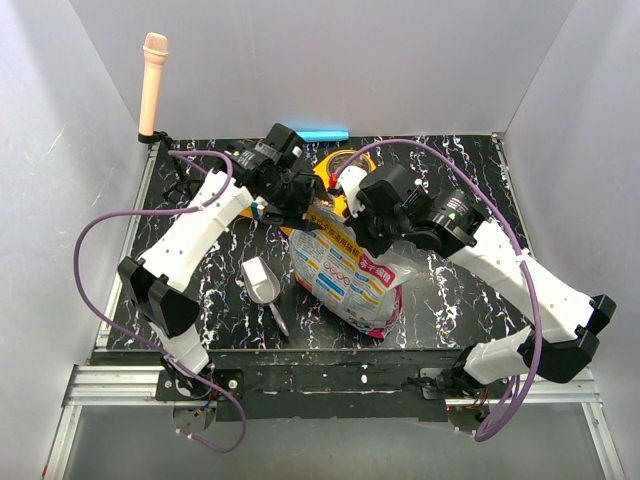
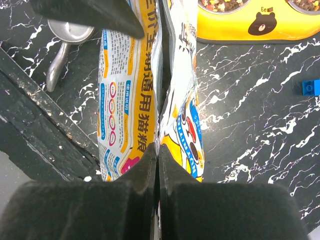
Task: Serve the pet food
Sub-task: Close the pet food bag at the center of the board.
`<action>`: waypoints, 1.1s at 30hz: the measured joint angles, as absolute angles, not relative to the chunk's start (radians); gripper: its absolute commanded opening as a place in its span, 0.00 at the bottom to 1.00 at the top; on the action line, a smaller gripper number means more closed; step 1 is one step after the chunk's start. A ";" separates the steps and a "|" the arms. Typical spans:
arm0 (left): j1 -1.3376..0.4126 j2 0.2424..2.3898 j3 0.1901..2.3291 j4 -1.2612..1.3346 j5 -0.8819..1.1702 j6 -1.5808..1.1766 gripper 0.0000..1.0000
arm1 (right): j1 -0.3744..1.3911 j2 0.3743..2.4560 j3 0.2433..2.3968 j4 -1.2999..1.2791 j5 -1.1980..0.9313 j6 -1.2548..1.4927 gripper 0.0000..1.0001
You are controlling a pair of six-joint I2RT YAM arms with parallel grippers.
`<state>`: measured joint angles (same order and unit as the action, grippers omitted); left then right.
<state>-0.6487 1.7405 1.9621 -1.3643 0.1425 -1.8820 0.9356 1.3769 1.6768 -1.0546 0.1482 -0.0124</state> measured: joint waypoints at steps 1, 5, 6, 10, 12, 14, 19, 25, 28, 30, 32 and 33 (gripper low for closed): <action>-0.636 1.733 1.950 -1.366 0.137 -1.882 0.61 | 0.939 1.377 1.677 -1.055 0.144 -0.013 0.01; -0.616 1.700 1.917 -1.353 0.120 -1.884 0.54 | 0.940 1.377 1.677 -1.055 0.142 -0.013 0.01; -0.617 1.693 1.910 -1.353 0.119 -1.885 0.53 | 0.940 1.377 1.677 -1.055 0.141 -0.013 0.01; -0.616 1.685 1.906 -1.351 0.119 -1.885 0.37 | 0.940 1.377 1.677 -1.055 0.136 -0.015 0.01; -0.616 1.685 1.905 -1.347 0.119 -1.881 0.11 | 0.940 1.377 1.676 -1.054 0.136 -0.018 0.01; -0.612 1.684 1.904 -1.342 0.119 -1.881 0.00 | 0.940 1.376 1.673 -1.052 0.134 -0.024 0.10; -0.604 1.676 1.889 -1.337 0.128 -1.869 0.00 | 0.939 1.383 1.689 -1.047 0.124 -0.002 0.51; -0.602 1.676 1.890 -1.340 0.139 -1.869 0.00 | 0.930 1.425 1.749 -0.970 0.130 0.053 0.51; -0.602 1.676 1.893 -1.344 0.140 -1.869 0.00 | 0.918 1.475 1.786 -0.953 0.126 0.072 0.48; -0.601 1.676 1.893 -1.348 0.142 -1.869 0.00 | 0.905 1.518 1.814 -0.940 0.121 0.081 0.47; -0.599 1.676 1.893 -1.347 0.146 -1.871 0.00 | 0.897 1.549 1.822 -0.923 0.116 0.084 0.46; -0.599 1.675 1.892 -1.346 0.148 -1.871 0.00 | 0.895 1.558 1.822 -0.918 0.115 0.086 0.44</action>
